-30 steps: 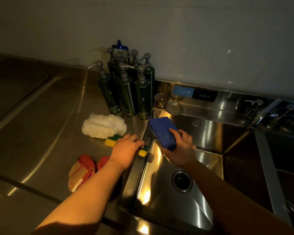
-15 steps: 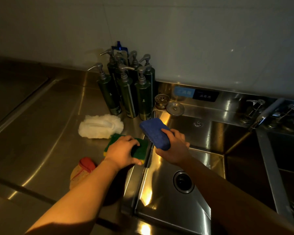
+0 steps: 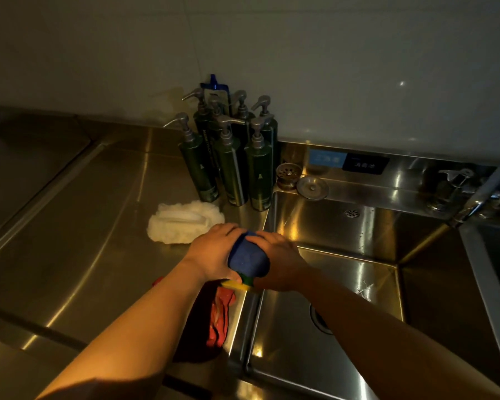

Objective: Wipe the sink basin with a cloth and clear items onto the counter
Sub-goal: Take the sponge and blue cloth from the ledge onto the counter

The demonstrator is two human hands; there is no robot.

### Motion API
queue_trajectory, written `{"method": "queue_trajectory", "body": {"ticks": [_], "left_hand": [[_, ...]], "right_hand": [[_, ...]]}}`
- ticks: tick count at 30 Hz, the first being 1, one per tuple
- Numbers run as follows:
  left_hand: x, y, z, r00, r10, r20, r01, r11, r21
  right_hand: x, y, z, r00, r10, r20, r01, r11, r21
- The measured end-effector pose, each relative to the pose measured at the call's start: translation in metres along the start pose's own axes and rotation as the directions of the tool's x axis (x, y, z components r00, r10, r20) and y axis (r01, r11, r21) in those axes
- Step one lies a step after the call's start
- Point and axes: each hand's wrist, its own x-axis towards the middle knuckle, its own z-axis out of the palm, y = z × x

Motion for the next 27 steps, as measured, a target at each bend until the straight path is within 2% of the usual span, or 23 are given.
{"method": "queue_trajectory", "body": {"ticks": [5,8,10,14,17,21,27], "left_hand": [[0.008,-0.007,0.011,0.987,0.037,0.156,-0.049,0.996,0.072],[0.011,-0.012,0.017,0.979,0.03,0.204,-0.056,0.991,0.123],[0.012,-0.015,0.021,0.978,0.035,0.206,-0.065,0.988,0.141],[0.016,-0.019,0.024,0.977,0.032,0.21,-0.072,0.98,0.186],[0.023,-0.02,0.025,0.983,-0.022,0.18,-0.015,0.979,0.201],[0.033,-0.021,0.025,0.99,-0.079,0.113,0.051,0.973,0.227],[0.025,-0.026,0.023,0.992,-0.081,0.096,0.062,0.981,0.185]], "right_hand": [[0.008,0.001,0.007,0.996,-0.089,0.0,0.089,0.994,-0.057],[0.0,0.01,0.012,0.999,0.038,0.02,-0.037,0.999,-0.027],[-0.009,0.013,0.016,0.995,0.104,0.005,-0.104,0.994,0.027],[-0.017,0.005,0.023,0.993,0.083,-0.088,-0.083,0.997,0.004],[-0.01,0.001,0.025,0.98,0.132,-0.147,-0.134,0.991,-0.004],[0.003,0.004,0.021,0.97,0.197,-0.14,-0.202,0.979,-0.017],[0.008,0.001,0.023,0.94,0.304,-0.153,-0.266,0.937,0.228]]}}
